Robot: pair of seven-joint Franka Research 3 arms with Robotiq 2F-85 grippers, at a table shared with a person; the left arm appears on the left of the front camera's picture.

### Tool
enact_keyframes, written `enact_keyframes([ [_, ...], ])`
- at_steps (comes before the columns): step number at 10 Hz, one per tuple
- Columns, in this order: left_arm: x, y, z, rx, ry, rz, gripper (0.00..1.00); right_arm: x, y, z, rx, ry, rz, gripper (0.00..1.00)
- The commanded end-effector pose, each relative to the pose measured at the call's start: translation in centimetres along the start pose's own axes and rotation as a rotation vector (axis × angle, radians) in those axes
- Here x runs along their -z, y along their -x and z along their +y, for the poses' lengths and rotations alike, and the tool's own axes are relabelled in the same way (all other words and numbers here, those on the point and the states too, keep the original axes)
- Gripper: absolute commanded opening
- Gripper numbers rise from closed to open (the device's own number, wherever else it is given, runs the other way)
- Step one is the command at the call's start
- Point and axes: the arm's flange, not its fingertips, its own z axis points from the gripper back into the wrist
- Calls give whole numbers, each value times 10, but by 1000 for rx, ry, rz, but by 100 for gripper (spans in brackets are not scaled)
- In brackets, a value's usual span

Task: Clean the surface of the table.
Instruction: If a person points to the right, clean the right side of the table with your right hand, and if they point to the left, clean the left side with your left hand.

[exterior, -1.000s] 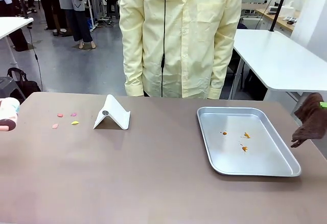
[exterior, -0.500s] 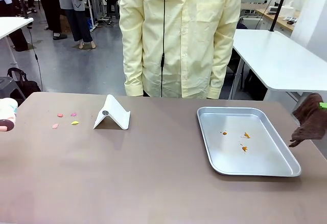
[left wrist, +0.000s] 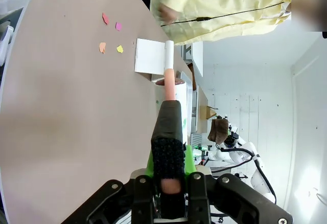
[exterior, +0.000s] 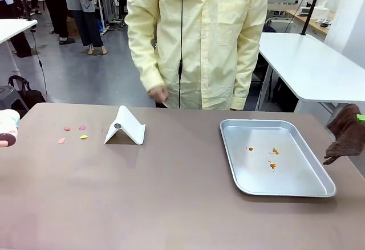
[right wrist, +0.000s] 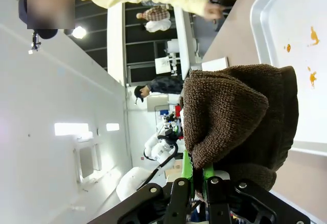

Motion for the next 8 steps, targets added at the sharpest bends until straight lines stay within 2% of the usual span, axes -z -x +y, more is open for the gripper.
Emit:
enact_keyframes([
  [1,-1,1,0,3,3,4,0,-1,2,2,9,-2,14,0],
  [8,-1,1,0,3,3,4,0,-1,2,2,9,-2,14,0],
])
